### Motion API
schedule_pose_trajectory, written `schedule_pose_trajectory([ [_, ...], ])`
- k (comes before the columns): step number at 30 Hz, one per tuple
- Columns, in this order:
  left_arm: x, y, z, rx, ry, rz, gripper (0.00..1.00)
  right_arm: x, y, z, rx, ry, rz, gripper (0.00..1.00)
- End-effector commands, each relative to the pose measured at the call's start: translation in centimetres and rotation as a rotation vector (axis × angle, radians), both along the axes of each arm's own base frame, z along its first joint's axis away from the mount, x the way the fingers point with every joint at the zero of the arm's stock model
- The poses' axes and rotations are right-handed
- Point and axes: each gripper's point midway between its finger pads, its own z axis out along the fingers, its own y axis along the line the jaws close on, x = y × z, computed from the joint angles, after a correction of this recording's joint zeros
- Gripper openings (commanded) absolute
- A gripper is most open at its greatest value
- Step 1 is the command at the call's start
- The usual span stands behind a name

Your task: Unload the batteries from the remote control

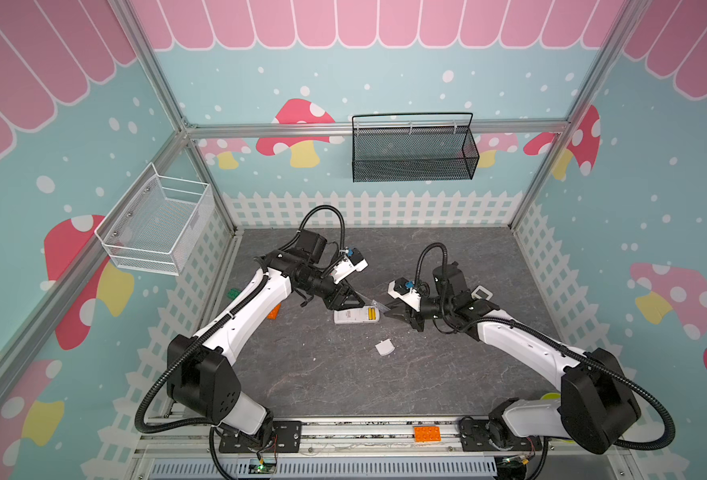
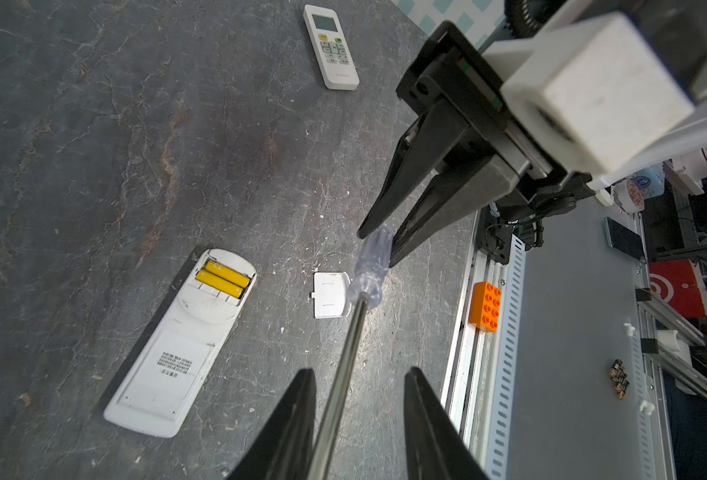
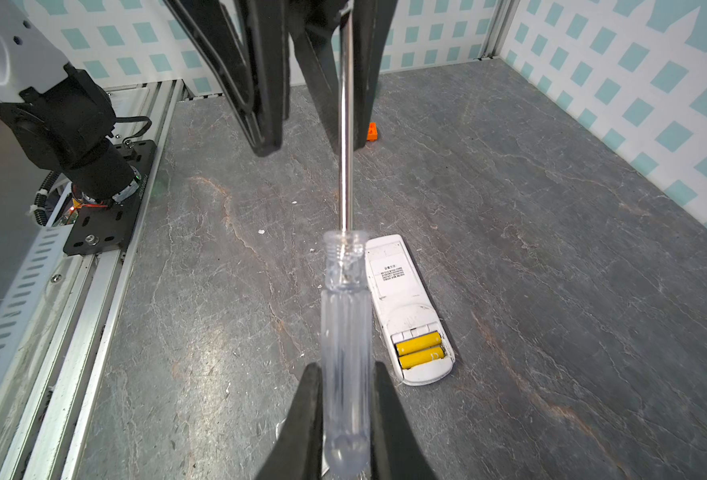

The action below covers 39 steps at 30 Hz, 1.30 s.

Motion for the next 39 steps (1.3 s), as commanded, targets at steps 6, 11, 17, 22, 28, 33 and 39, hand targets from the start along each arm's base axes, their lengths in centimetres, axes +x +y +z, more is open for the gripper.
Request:
schedule_pose_trajectory([
  [6, 0.5, 0.1, -0.1, 0.026, -0.026, 0.009, 0.36, -1.0, 0.4, -0.6, 0.006, 0.019, 0.048, 0.06],
  [11, 0.9, 0.2, -0.6, 0.038, -0.017, 0.033, 0.12, -0.8, 0.5, -0.6, 0.003, 0.024, 0.035, 0.06],
  [17, 1.1, 0.7, -0.4, 0.04, -0.031, 0.046, 0.0, -1.0, 0.0, -0.2, 0.011, -0.001, 0.007, 0.28],
  [22, 1.5, 2.0, 0.5, 0.003, -0.041, 0.088, 0.0, 0.2, -0.4, 3.1, 0.112, -0.036, -0.112, 0.65],
  [28, 2.8, 4.6, 2.3, -0.098, -0.013, 0.215, 0.0, 3.7, -1.3, 7.7, 0.316, 0.033, -0.367, 0.98],
  [33, 4.0, 6.5, 4.2, -0.238, 0.03, 0.309, 0.0, 6.6, -2.1, 8.9, 0.489, 0.246, -0.568, 0.98],
  [39, 3.4, 5.9, 5.1, -0.384, 0.105, 0.283, 0.0, 8.1, -0.2, 8.9, 0.583, 0.423, -0.502, 0.98],
])
